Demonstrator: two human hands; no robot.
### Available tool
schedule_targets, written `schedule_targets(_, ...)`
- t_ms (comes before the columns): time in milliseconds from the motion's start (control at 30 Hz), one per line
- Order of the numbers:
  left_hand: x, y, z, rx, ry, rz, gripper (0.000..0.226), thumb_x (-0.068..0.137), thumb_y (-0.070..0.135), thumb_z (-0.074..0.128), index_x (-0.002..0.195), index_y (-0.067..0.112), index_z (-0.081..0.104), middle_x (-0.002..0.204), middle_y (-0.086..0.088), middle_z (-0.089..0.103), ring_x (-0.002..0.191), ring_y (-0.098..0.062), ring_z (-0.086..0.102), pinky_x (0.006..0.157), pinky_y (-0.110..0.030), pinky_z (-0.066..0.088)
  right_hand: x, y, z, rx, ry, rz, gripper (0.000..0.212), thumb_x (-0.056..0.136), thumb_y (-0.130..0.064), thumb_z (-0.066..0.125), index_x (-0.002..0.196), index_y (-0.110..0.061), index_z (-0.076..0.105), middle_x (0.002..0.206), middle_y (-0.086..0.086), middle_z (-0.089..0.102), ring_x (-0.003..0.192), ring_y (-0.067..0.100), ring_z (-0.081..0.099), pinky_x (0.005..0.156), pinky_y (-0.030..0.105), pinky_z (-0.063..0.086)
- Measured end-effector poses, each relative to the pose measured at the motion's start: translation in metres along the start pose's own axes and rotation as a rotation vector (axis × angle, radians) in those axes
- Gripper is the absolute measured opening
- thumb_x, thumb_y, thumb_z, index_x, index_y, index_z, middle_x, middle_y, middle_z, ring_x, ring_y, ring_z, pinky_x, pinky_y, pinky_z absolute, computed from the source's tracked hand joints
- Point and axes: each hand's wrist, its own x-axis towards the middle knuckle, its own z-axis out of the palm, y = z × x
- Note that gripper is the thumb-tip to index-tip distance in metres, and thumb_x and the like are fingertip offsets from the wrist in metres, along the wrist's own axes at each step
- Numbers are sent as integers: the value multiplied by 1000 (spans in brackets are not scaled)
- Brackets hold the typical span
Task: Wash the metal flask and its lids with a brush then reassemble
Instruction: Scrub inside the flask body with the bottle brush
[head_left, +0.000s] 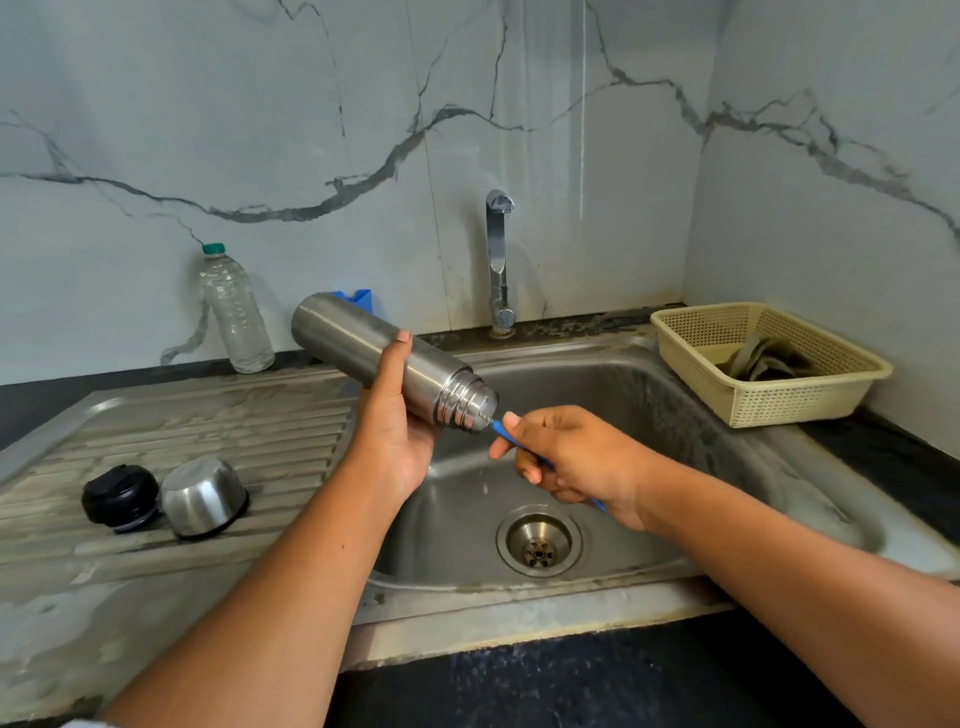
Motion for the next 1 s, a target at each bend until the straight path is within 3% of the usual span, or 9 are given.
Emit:
schedule_targets(100, -5, -9, 0, 80, -47, -8, 66, 88, 51, 73, 141, 17, 53, 130, -15, 70, 117, -28, 70, 97, -46, 59, 2, 8, 0, -11, 132, -84, 33, 103, -33, 58, 100, -6, 76, 59, 2, 54, 45, 8, 34, 42, 19, 28)
schedule_targets(200, -5, -9, 3, 89, -67, 4, 70, 88, 52, 74, 144, 18, 51, 133, -15, 69, 120, -29, 69, 97, -47, 59, 2, 14, -5, -225, 238, -204, 20, 96, -35, 68, 86, -23, 80, 59, -3, 60, 50, 7, 44, 51, 23, 37)
schedule_targets(300, -3, -8, 4, 104, -63, 8, 77, 82, 51, 76, 147, 19, 50, 138, -15, 65, 124, -30, 66, 102, -52, 56, 0, 15, -10, -325, 311, -250, 9, 93, -32, 72, 93, -31, 81, 63, -2, 66, 57, 4, 54, 58, 25, 44)
schedule_targets(400, -6, -7, 0, 116, -34, -5, 76, 82, 51, 75, 146, 19, 52, 140, -16, 64, 126, -31, 65, 102, -49, 56, -2, 12, -10, -294, 186, -170, 23, 97, -39, 63, 93, -23, 79, 64, 1, 68, 53, 9, 49, 56, 28, 42)
schedule_targets(600, -15, -6, -1, 162, -12, -40, 61, 89, 50, 71, 139, 20, 56, 135, -15, 67, 125, -30, 66, 99, -46, 57, -5, 6, -10, 118, 26, 91, 41, 103, -36, 51, 97, -3, 73, 56, 7, 50, 42, 10, 30, 42, 18, 26)
schedule_targets(733, -16, -5, 4, 153, -1, -36, 61, 82, 44, 69, 136, 20, 57, 129, -10, 71, 117, -22, 70, 83, -35, 61, -1, 17, -11, -371, 252, -112, 18, 96, -34, 69, 93, -20, 78, 63, 4, 64, 55, 25, 55, 57, 38, 48)
schedule_targets(833, -16, -3, 4, 162, -7, -19, 69, 81, 44, 75, 142, 19, 54, 130, -9, 71, 117, -23, 70, 81, -36, 62, -4, 21, -13, -613, 382, -248, 10, 92, -41, 72, 98, -34, 77, 68, -4, 66, 61, 16, 59, 60, 40, 53)
schedule_targets(933, -12, -2, 0, 157, 14, 3, 76, 79, 47, 83, 143, 18, 54, 128, -9, 71, 114, -21, 72, 74, -32, 61, -4, 12, -9, -634, 299, -221, 20, 97, -44, 63, 91, -29, 74, 66, -7, 67, 54, 9, 56, 56, 32, 50)
schedule_targets(1000, -12, -3, -1, 145, 13, -9, 81, 75, 49, 83, 143, 18, 53, 128, -9, 71, 114, -20, 72, 75, -31, 60, -4, 7, -3, -402, 186, -99, 31, 103, -42, 54, 89, -21, 73, 59, -4, 65, 45, 7, 45, 49, 24, 40)
